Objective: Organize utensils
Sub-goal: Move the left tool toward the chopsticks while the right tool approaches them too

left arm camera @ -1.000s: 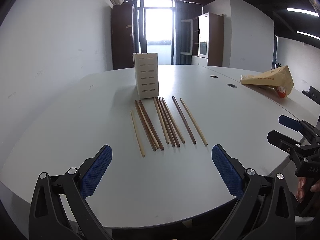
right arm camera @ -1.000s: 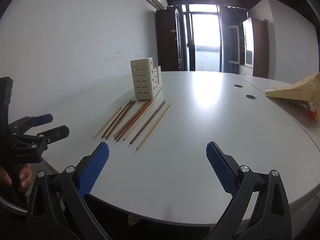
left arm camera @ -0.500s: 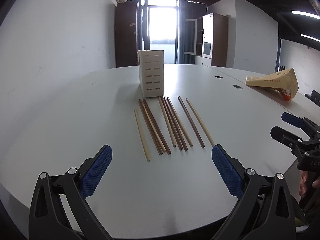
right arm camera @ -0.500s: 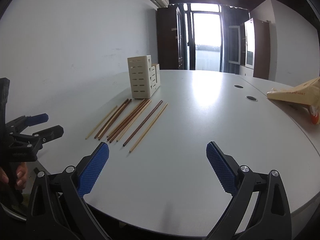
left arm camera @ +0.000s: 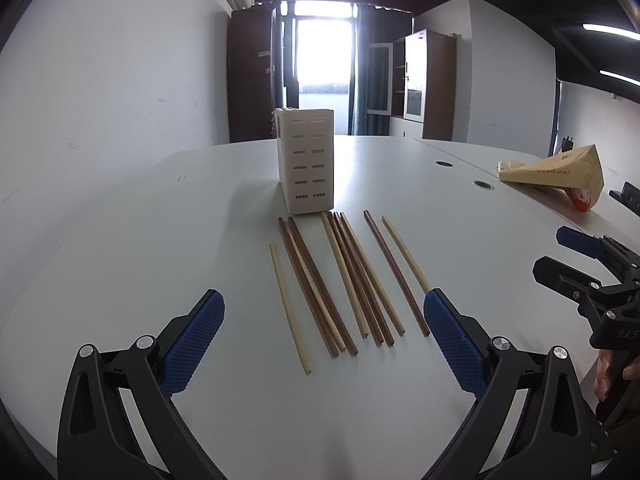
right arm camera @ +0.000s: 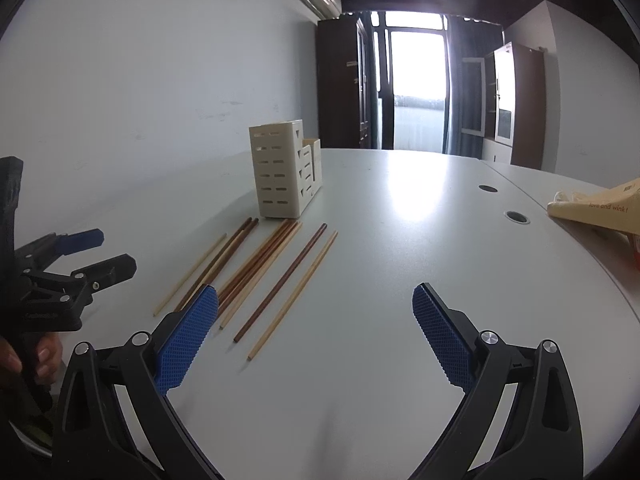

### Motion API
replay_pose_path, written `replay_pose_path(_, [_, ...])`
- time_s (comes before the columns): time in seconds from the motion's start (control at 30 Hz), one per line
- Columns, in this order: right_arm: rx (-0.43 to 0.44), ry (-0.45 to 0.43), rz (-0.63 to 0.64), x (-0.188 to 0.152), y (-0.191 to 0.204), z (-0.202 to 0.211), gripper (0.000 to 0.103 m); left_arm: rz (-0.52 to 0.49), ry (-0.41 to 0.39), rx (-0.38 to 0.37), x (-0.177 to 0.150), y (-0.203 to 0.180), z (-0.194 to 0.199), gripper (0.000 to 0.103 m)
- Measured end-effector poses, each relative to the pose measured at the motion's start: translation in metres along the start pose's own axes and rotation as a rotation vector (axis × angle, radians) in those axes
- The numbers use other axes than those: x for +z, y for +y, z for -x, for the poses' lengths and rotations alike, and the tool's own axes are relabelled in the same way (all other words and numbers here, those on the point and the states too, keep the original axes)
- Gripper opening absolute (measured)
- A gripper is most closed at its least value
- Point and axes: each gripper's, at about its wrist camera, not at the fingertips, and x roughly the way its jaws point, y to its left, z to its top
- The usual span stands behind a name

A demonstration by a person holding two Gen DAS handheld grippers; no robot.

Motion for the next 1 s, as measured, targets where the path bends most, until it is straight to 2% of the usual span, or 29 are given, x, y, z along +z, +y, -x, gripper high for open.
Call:
replay_pose_path(0.2, [0.009, 0.031, 0.006, 0.011, 0.004, -0.017, 0.099, 0.053, 0.031, 0.005, 0.005, 0.018, -0.008, 0.097])
replay_pose_path(0.33, [0.015, 0.064, 0.008, 0.023, 0.004, -0.034, 0.099, 0.075, 0.038, 0.037, 0.016, 0.029, -0.014, 0.097])
replay_pose_path(0.4, [0.010, 0.092, -0.001, 0.029, 0.001, -0.043, 0.099, 0.066, 0.049, 0.076, 0.020, 0.030, -0.020, 0.097])
replay_pose_path(0.47, [-0.004, 0.119, -0.012, 0.033, -0.002, -0.052, 0.099, 0.057, 0.061, 0.083, 0.024, 0.032, -0.026, 0.097])
replay_pose_path(0.67, [-0.042, 0.197, -0.012, 0.048, -0.011, -0.074, 0.099, 0.058, 0.134, 0.088, 0.036, 0.039, -0.051, 0.097])
replay_pose_path(0.9, [-0.032, 0.293, 0.006, 0.069, -0.014, -0.107, 0.099, 0.077, 0.223, 0.078, 0.057, 0.053, -0.085, 0.097])
replay_pose_path(1.0, [-0.018, 0.347, -0.037, 0.078, -0.021, -0.121, 0.099, 0.104, 0.276, 0.069, 0.064, 0.061, -0.099, 0.097])
